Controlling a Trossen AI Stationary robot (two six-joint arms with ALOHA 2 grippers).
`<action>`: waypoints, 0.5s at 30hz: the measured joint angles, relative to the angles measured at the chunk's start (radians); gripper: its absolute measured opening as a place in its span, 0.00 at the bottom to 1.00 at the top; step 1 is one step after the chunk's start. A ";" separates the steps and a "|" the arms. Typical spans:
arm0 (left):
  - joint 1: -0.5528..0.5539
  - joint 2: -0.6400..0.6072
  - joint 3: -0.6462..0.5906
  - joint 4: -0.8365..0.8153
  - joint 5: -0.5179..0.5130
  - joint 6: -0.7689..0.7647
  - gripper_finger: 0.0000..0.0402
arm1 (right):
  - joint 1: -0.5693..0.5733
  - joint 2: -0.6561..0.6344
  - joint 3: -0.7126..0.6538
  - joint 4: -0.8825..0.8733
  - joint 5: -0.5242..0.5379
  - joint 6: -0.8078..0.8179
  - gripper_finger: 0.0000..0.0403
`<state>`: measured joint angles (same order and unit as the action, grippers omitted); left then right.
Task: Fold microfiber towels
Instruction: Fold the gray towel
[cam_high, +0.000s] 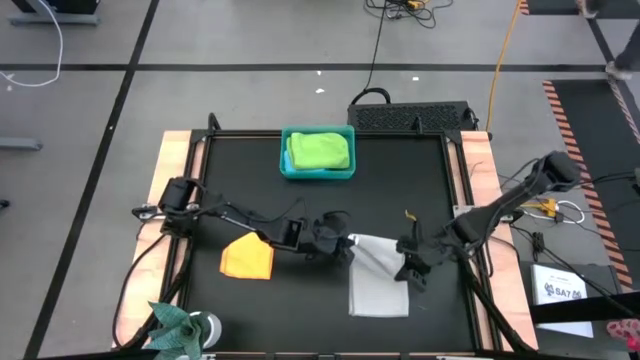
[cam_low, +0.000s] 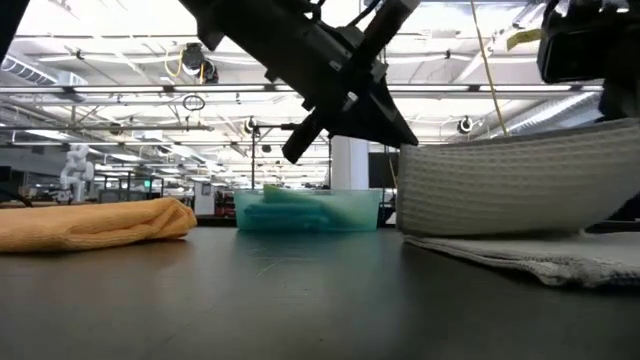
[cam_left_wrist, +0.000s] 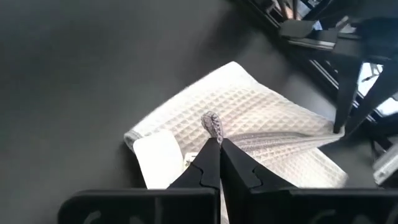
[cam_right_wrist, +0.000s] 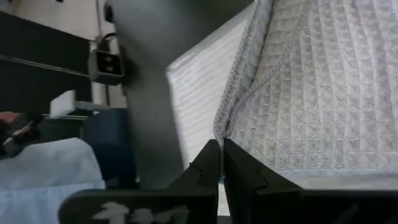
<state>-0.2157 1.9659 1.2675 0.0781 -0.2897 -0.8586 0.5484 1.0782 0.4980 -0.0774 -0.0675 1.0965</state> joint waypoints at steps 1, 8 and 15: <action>-0.010 0.000 0.000 0.001 0.000 -0.007 0.00 | 0.014 0.013 0.000 0.021 0.001 0.015 0.00; -0.072 0.006 0.001 0.007 0.001 -0.063 0.00 | 0.119 0.102 0.000 0.142 0.014 0.129 0.00; -0.138 0.029 0.003 0.013 0.008 -0.130 0.00 | 0.227 0.183 0.000 0.247 0.069 0.230 0.00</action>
<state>-0.3538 1.9949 1.2705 0.0910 -0.2813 -0.9889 0.7755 1.2607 0.4980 0.1700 0.0014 1.3267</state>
